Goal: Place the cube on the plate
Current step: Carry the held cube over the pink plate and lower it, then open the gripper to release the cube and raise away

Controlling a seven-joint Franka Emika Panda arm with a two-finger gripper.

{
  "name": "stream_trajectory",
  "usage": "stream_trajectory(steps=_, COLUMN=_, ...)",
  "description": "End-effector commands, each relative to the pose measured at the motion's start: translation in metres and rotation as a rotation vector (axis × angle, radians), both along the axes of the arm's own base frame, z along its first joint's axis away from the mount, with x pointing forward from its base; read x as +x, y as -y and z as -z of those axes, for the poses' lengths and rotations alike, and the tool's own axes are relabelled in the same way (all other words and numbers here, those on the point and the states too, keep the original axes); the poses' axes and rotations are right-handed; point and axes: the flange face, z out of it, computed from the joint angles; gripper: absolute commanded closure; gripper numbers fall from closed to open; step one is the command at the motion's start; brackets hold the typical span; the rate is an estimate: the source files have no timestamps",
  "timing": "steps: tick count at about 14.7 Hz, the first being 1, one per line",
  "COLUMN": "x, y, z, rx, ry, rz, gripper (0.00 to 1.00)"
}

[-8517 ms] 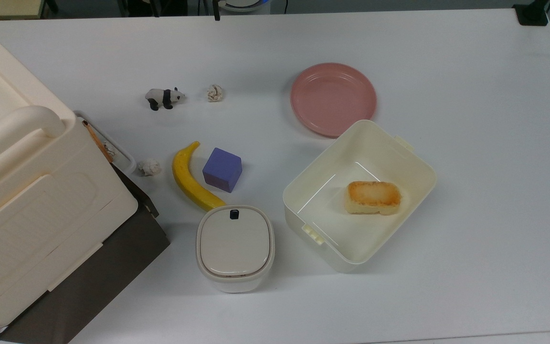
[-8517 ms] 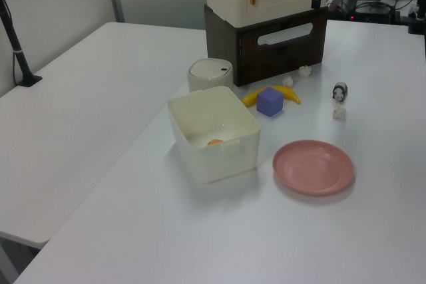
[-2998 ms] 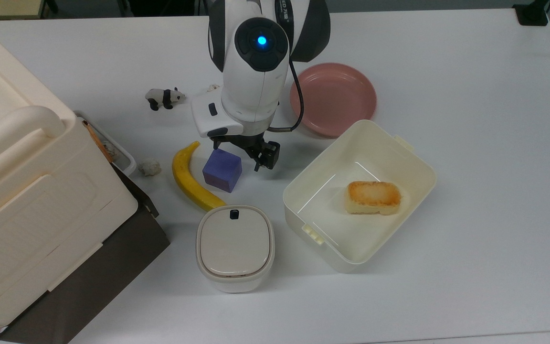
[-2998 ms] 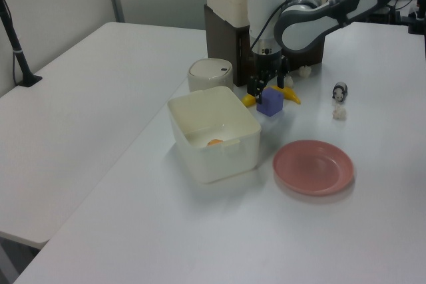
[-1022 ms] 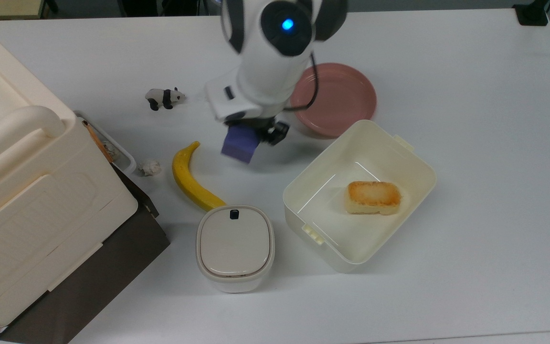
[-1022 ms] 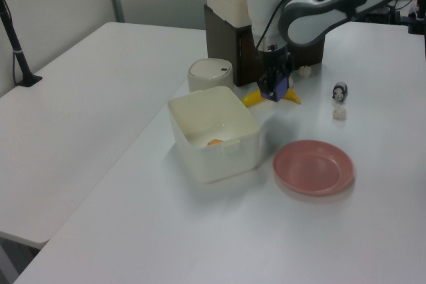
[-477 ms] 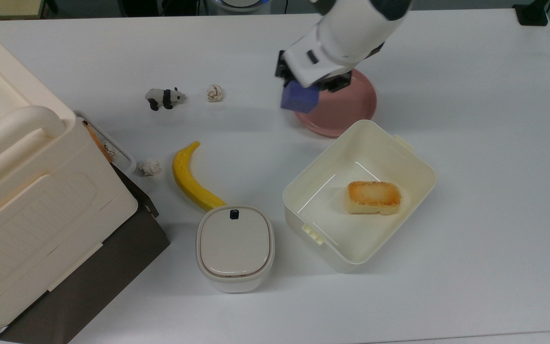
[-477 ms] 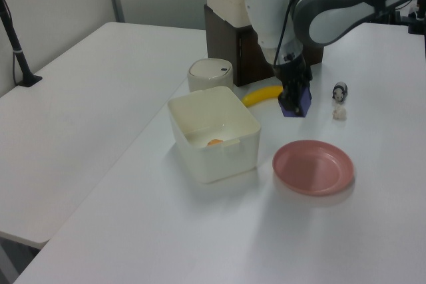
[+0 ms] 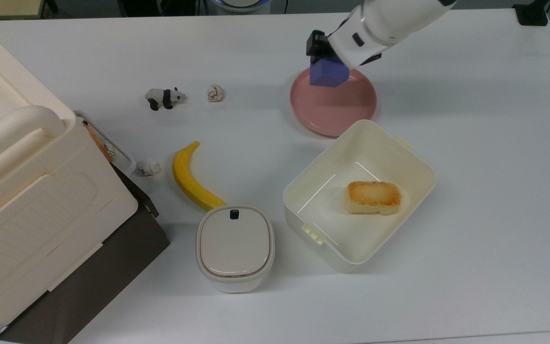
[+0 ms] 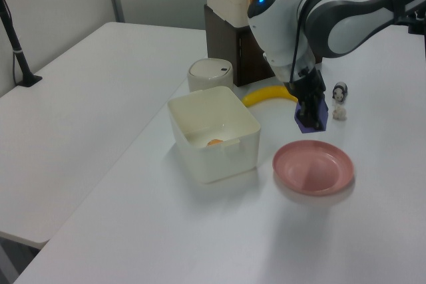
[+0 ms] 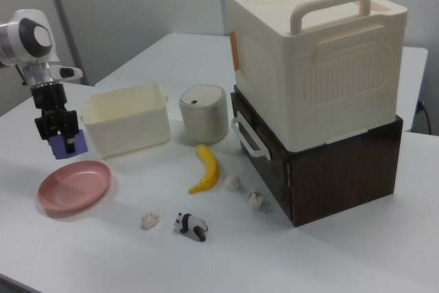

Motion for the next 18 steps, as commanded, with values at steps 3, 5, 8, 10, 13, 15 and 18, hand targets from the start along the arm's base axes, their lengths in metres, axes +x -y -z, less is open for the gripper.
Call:
stream_trajectory(steps=3, x=-0.013, y=-0.006, z=-0.003, rx=-0.028, ry=-0.007, rz=-0.035, gripper=0.19)
stream_trajectory(steps=5, x=-0.013, y=-0.006, z=-0.003, rx=-0.030, ry=-0.006, rz=-0.037, gripper=0.00)
stream_trajectory(steps=8, x=-0.016, y=-0.013, z=-0.003, rx=-0.032, ry=-0.003, rz=-0.051, gripper=0.00)
stream_trajectory(steps=10, x=-0.016, y=-0.013, z=-0.003, rx=-0.032, ry=-0.003, rz=-0.051, gripper=0.00)
stream_trajectory(steps=13, x=-0.014, y=-0.010, z=-0.004, rx=-0.031, ry=0.000, rz=-0.046, gripper=0.00)
stream_trajectory(steps=15, x=-0.012, y=-0.007, z=-0.007, rx=-0.028, ry=0.005, rz=-0.039, gripper=0.00)
stream_trajectory(steps=18, x=-0.003, y=0.009, z=-0.028, rx=-0.006, ry=0.043, rz=-0.001, gripper=0.00)
